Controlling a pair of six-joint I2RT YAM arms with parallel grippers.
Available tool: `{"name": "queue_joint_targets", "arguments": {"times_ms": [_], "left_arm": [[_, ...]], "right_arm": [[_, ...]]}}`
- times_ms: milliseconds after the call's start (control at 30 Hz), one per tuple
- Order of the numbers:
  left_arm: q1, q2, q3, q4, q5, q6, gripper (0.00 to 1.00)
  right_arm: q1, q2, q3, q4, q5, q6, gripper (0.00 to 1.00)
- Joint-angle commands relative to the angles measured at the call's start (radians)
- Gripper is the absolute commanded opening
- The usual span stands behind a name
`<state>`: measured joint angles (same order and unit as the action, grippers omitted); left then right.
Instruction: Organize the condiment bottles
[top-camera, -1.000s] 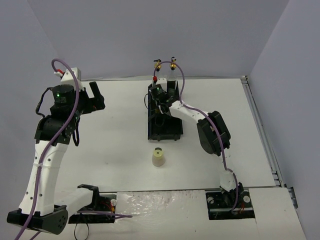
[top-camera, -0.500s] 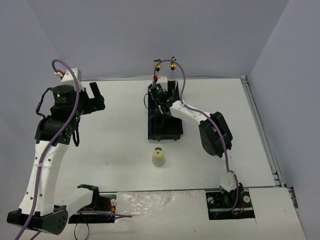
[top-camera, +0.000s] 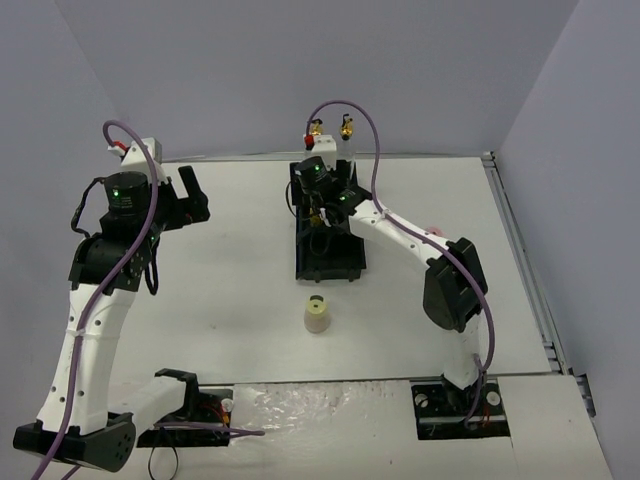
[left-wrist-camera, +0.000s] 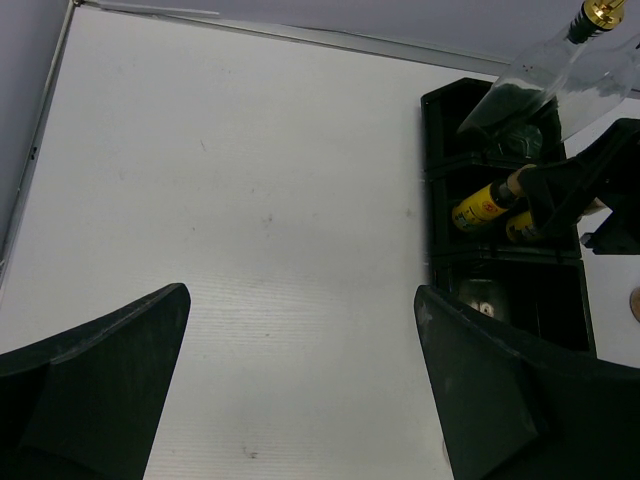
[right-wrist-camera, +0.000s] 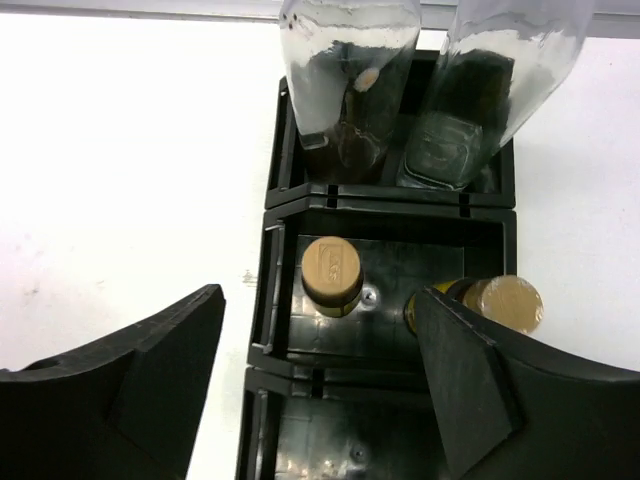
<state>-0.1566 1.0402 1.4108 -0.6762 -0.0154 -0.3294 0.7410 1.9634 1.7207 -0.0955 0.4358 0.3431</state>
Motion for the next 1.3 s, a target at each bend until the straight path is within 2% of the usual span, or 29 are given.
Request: {"name": "queue_joint_targets", "arguments": {"times_ms": [0,267,367,467,667,1033,1267], "left_arm": [[0.008,-0.032,0.008,0.051,-0.006,0.001,0.92],[0.008,-0.059,-0.018,0.058,0.007,-0.007,0.92],[0.008,-0.061,-0.024,0.062,0.012,-0.010,0.92],[0.008,-0.066,-0.039,0.071,0.015,-0.016,0.92],[0.008,-0.081,-0.072,0.083,0.015,-0.022,0.92],[0.008,-0.082,-0.075,0.083,0.015,-0.017,0.92],[0.008,-0.083,-0.075,0.080,0.015,-0.012,0.92]], "right_arm": [[0.079,-0.176,-0.106,-0.039,0.055,0.019,0.79],[0.246,-0.498,-0.466,-0.076,0.050,0.148,0.84],[0.347,-0.561,-0.549,-0.109,0.089,0.216,0.85],[0.399,-0.603,-0.622,-0.130,0.104,0.265,0.85],[0.491,-0.577,-0.690,-0.128,0.164,0.338,0.85],[0.477,-0.500,-0.772,-0.007,0.163,0.349,0.87],[0.447,-0.418,-0.809,0.147,0.119,0.339,0.85]]}}
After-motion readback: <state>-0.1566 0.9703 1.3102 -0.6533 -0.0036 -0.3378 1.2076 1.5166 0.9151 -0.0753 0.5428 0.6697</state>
